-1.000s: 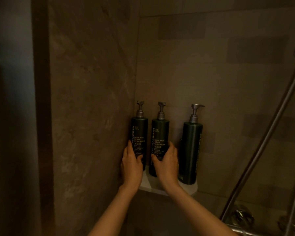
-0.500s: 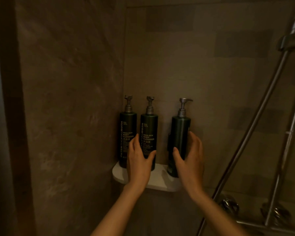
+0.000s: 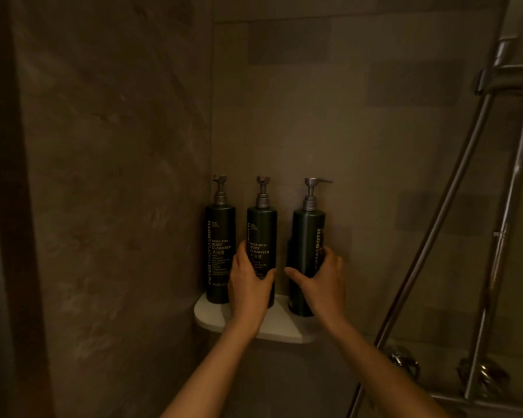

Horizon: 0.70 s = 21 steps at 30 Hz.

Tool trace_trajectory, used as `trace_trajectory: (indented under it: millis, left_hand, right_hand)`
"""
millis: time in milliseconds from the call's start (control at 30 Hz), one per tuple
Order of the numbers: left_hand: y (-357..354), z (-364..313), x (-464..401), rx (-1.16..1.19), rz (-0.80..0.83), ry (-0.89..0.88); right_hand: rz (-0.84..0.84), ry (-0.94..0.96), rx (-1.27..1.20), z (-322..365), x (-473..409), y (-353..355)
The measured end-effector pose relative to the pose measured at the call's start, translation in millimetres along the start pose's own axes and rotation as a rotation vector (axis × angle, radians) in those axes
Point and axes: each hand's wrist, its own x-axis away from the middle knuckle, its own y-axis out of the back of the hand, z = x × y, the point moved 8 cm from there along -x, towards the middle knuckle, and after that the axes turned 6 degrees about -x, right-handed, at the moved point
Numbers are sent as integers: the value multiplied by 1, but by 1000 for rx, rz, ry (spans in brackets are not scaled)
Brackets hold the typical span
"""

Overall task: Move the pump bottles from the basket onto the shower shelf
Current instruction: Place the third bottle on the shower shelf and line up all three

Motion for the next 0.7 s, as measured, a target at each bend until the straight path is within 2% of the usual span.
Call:
trace_trajectory:
  millis: [200, 400, 567, 700]
  left_hand:
    - [1, -6, -3, -43, 3, -29]
    - [1, -7, 1, -48, -5, -54]
    - [3, -6, -3, -34, -1, -54]
    - [1, -8, 0, -18, 18, -53]
  right_hand:
    - [203, -26, -215, -6, -4, -9]
    - [69, 11, -104, -5, -8, -3]
    - [142, -12, -222, -13, -3, -8]
    - [78, 8, -151, -10, -4, -4]
